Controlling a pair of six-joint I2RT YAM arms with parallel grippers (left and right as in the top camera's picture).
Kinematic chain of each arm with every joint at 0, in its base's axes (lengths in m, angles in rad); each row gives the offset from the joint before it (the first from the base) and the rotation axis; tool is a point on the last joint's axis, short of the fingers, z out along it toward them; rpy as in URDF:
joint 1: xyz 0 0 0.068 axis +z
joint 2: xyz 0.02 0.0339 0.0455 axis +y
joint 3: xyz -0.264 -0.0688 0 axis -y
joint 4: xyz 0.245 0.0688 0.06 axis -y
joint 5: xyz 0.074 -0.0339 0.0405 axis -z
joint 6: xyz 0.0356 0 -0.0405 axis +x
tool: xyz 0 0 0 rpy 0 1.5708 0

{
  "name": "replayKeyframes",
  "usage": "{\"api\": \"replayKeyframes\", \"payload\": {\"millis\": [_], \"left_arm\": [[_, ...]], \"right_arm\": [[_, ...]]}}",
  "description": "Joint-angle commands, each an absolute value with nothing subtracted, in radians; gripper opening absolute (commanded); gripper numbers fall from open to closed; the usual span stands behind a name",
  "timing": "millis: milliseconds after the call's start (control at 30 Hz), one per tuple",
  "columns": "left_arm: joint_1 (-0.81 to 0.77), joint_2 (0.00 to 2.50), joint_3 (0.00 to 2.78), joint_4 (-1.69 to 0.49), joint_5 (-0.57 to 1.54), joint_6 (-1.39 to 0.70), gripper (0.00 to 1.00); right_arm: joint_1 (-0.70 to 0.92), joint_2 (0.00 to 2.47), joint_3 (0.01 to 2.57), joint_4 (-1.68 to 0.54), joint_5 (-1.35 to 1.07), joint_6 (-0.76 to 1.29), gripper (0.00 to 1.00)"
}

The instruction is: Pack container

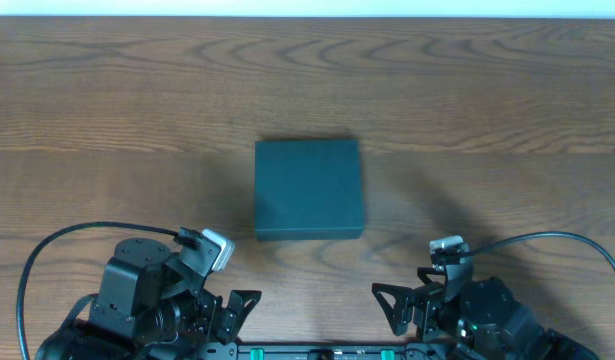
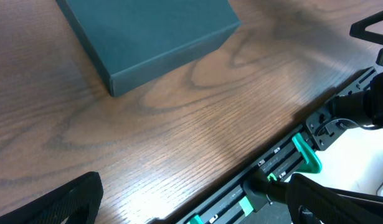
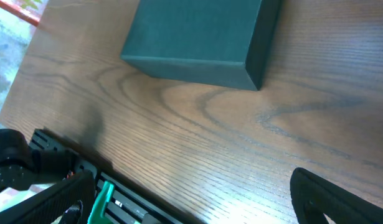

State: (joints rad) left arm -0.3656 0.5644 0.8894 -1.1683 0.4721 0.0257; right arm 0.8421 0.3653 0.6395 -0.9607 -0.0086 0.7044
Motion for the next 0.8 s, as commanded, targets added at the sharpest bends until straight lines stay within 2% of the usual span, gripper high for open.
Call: {"api": "replayKeyframes", "payload": {"millis": [0,367,567,767], "left_arm": [[-0.364,0.556,0.887,-1.171,0.487,0.019,0.95],[-0.364,0.556,0.887,-1.171,0.487,0.019,0.95],[-0.363,0.535,0.886,-1.173,0.398,0.019,0.95],[-0.251,0.491,0.870,-1.052,0.305,0.019,0.95]], "right_arm": [[0.850,0.360,0.654,-0.963,-0.015,0.710,0.99],[0.850,0.360,0.654,-0.963,-0.015,0.710,0.99],[0.850,0.360,0.654,-0.963,-0.015,0.710,0.99],[0.850,0.360,0.654,-0.963,-0.015,0.710,0.99]]}}
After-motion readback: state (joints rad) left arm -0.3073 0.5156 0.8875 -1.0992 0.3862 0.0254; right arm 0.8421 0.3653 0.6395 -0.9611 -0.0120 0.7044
